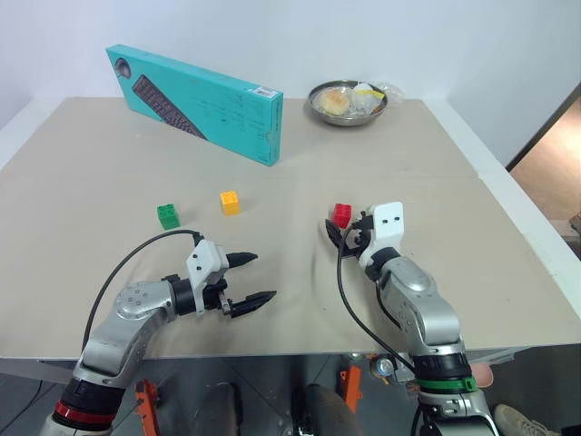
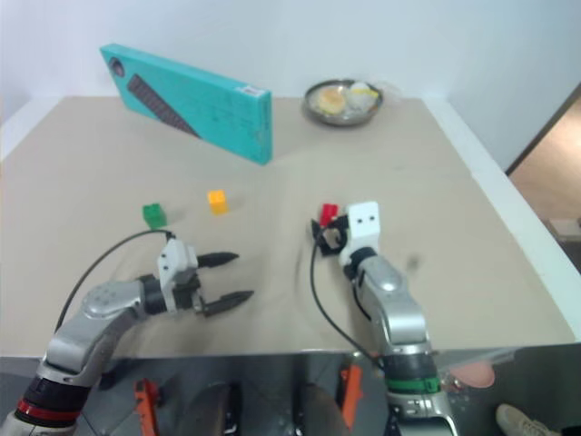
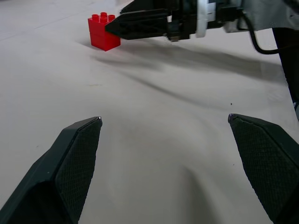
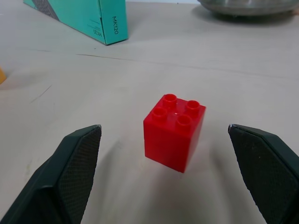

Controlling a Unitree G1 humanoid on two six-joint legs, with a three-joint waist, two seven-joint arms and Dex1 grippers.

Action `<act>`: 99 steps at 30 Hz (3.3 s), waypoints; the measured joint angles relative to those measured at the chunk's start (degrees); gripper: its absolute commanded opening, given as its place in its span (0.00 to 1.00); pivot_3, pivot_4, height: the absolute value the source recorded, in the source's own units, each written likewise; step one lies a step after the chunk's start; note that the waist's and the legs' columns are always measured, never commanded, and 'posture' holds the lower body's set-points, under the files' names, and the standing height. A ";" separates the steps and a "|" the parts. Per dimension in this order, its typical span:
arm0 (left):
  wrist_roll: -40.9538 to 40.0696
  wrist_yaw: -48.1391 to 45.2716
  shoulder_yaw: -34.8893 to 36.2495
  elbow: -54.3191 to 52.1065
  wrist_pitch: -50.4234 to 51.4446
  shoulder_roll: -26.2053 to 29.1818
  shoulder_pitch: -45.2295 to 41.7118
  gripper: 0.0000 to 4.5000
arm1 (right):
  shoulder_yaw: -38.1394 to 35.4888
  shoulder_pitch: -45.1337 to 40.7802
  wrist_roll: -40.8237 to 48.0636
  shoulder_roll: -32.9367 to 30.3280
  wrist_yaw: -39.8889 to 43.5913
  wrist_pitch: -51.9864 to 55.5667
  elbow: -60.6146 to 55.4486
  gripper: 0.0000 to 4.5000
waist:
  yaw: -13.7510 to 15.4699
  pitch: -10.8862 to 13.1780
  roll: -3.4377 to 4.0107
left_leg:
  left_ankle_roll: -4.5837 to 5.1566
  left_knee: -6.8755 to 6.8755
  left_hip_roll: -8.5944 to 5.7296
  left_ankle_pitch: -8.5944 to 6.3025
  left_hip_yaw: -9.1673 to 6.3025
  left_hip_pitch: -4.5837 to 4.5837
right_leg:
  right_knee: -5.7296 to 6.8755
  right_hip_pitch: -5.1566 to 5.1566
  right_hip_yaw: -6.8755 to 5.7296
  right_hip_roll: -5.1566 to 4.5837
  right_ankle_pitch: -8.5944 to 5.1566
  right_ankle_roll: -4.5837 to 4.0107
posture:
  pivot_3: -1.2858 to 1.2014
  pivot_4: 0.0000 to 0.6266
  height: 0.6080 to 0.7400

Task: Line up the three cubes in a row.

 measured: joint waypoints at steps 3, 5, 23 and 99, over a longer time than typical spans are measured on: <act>-0.02 0.00 0.00 -0.13 0.04 0.00 0.00 0.99 | -1.69 -2.24 0.55 1.63 -0.82 -0.07 3.33 1.00 | -0.02 0.00 0.00 | 0.01 0.00 0.01 0.00 -0.01 0.01 | 0.00 0.00 0.00 0.02 0.00 -0.02 | 0.52 0.24 1.00; -0.02 0.05 0.01 -0.21 0.08 0.02 0.03 0.99 | -2.52 -3.64 0.72 2.12 -1.56 -0.27 5.61 1.00 | -0.10 0.00 0.00 | 0.01 0.00 0.00 0.00 0.00 0.01 | 0.00 0.01 0.01 0.02 0.00 -0.02 | 0.52 0.24 1.00; 0.12 2.27 0.02 -1.05 0.81 0.02 0.91 1.00 | -4.62 -9.81 0.77 5.64 -3.33 -1.92 15.69 0.28 | -1.26 0.00 0.01 | 0.01 -0.05 0.02 0.01 0.00 0.01 | 0.00 0.00 0.03 0.01 0.10 0.14 | 0.52 0.24 1.00; 2.41 24.65 13.50 -0.05 -0.61 -6.29 0.72 1.00 | 7.02 -15.28 10.56 -10.75 50.26 0.82 1.98 0.99 | -1.27 0.02 0.03 | 0.02 0.04 -0.04 0.02 -0.01 0.06 | 0.06 0.05 -0.03 -0.05 0.15 0.16 | 0.52 0.24 1.00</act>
